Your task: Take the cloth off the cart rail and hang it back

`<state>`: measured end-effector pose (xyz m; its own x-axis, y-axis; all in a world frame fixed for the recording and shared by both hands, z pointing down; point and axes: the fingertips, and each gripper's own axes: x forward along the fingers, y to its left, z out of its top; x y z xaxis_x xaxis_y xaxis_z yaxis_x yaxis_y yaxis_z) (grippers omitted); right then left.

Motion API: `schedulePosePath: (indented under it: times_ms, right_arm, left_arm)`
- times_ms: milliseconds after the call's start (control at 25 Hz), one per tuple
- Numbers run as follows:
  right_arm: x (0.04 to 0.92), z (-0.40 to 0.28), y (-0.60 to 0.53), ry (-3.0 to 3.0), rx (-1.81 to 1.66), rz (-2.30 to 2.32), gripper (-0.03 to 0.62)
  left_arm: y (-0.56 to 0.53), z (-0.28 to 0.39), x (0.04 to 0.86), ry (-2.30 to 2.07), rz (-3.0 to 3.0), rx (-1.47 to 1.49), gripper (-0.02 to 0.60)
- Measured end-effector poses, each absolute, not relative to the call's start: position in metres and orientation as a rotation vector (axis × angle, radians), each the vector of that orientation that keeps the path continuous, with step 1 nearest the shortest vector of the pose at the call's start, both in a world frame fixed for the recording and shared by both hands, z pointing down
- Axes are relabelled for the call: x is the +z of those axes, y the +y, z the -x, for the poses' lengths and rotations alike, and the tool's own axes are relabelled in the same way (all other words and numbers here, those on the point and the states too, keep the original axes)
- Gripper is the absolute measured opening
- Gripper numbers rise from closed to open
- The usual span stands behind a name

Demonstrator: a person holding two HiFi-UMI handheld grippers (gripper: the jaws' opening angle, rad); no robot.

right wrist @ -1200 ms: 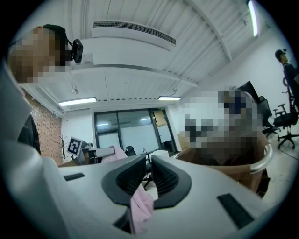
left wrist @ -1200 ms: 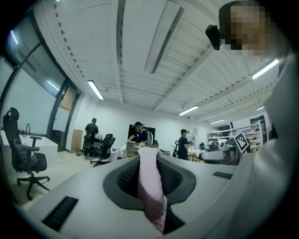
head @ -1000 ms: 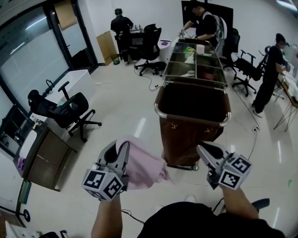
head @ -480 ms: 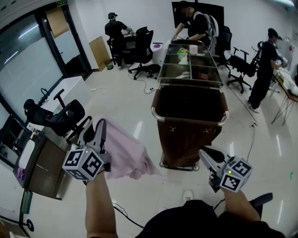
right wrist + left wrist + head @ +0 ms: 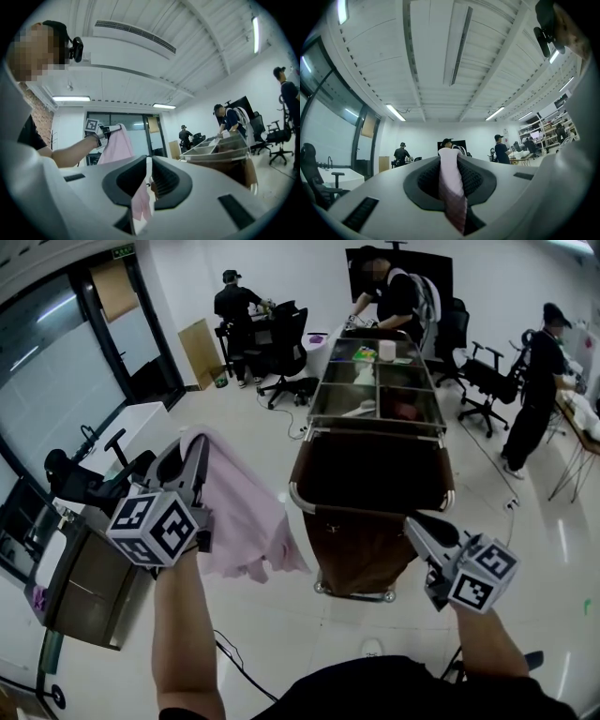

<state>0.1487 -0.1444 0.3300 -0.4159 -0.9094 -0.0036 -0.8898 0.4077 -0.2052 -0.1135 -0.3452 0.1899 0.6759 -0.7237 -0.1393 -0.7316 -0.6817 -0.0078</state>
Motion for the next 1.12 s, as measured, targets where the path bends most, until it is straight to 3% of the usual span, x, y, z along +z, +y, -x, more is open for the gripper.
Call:
schedulePosePath:
  times_ms: [320, 560, 840, 1120]
  right_arm:
    - [0.282, -0.189, -0.184, 2.562, -0.151, 1.574, 0.054]
    - [0.294, -0.204, -0.193, 2.554, -0.184, 1.564, 0.054]
    - [0.312, -0.231, -0.19, 2.535, -0.234, 1.605, 0.054]
    - [0.331, -0.258, -0.188, 2.501, -0.29, 1.661, 0.054]
  left_arm:
    - [-0.386, 0.036, 0.114, 1.153, 2.744, 0.191, 0.054]
    - [-0.403, -0.073, 0.09, 1.027, 2.819, 0.205, 0.054]
    - [-0.408, -0.211, 0.192, 0.874, 2.98, -0.019, 0.054]
    - [-0.393, -0.292, 0.317, 0.719, 3.088, -0.318, 0.054]
